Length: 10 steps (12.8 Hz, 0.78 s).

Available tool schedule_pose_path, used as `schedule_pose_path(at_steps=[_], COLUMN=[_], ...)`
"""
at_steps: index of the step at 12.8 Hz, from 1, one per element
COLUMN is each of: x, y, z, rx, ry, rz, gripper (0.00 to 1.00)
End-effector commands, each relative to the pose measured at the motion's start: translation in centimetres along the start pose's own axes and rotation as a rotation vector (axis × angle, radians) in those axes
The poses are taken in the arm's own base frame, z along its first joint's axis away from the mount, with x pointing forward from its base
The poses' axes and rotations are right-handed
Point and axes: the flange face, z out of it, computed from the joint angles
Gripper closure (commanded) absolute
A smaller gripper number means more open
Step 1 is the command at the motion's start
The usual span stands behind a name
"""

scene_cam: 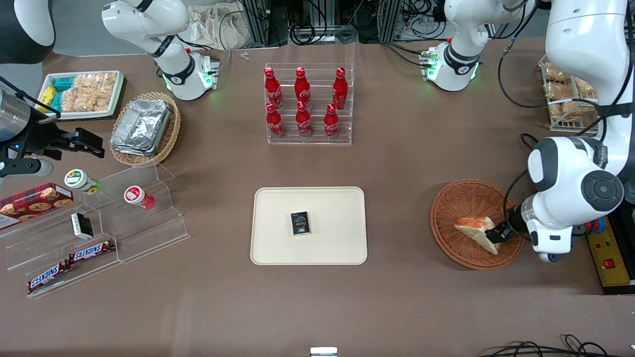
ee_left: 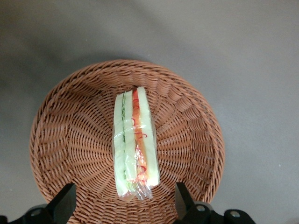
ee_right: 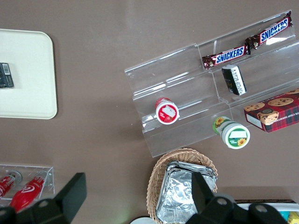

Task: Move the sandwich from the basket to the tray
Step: 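Close the left gripper on the sandwich's wrapped edge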

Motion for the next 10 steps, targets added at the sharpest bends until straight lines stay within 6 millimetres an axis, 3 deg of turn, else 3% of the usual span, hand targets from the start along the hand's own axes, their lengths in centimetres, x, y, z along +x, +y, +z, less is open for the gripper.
schedule_pose_path(at_steps=[1, 7, 9, 10], x=[0.0, -1.3, -1.3, -1.2], y=[0.1, -1.5, -1.5, -1.4], z=[1.9, 7.6, 8.4, 8.4], rx=[-0.028, -0.032, -0.028, -0.032], ry=[-0.043, -0.051, -0.056, -0.055], rz=[-0.072, -0.088, -0.093, -0.096], gripper=[0.05, 0.03, 0.04, 0.19])
